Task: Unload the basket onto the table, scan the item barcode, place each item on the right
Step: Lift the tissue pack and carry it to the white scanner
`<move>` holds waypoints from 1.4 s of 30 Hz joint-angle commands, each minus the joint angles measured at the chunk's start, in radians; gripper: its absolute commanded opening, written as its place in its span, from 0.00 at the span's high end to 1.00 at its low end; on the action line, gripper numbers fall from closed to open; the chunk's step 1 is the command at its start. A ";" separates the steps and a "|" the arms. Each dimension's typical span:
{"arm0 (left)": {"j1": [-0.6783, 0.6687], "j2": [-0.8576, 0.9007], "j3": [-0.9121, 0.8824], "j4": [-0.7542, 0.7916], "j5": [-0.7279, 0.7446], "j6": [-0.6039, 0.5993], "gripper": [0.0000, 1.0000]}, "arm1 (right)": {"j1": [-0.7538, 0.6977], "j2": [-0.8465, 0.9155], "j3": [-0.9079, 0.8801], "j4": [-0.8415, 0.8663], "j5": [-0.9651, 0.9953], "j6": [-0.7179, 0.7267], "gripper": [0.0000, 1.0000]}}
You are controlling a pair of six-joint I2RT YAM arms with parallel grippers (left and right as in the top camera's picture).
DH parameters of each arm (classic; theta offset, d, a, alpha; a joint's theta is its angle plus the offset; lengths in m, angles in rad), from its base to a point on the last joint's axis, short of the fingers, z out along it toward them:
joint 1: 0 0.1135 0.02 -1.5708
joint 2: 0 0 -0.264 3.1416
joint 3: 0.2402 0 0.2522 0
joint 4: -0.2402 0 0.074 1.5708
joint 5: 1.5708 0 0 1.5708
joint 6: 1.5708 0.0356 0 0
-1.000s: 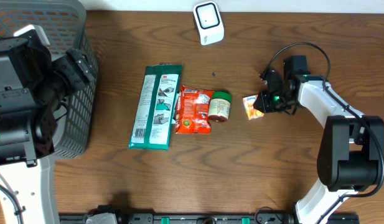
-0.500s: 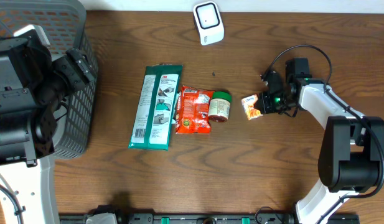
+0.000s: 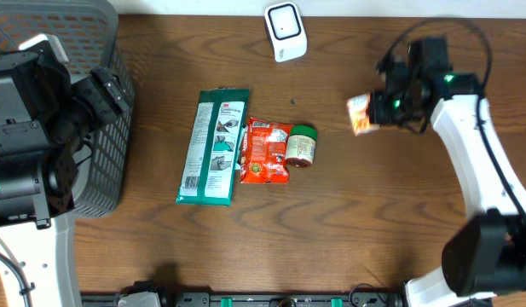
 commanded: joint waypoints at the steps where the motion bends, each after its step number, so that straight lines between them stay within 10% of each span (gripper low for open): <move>1: 0.004 0.002 0.000 -0.002 0.006 0.009 0.15 | 0.063 -0.008 0.181 -0.099 0.182 0.114 0.99; 15: 0.004 0.002 0.000 -0.002 0.006 0.009 0.15 | 0.307 0.375 1.050 -0.417 0.639 0.113 0.99; 24: 0.004 0.002 0.000 -0.002 0.006 0.009 0.15 | 0.422 0.616 1.055 -0.066 0.971 -0.200 0.99; 42: 0.004 0.002 0.000 -0.002 0.006 0.009 0.15 | 0.446 1.011 1.055 0.555 0.982 -0.660 0.99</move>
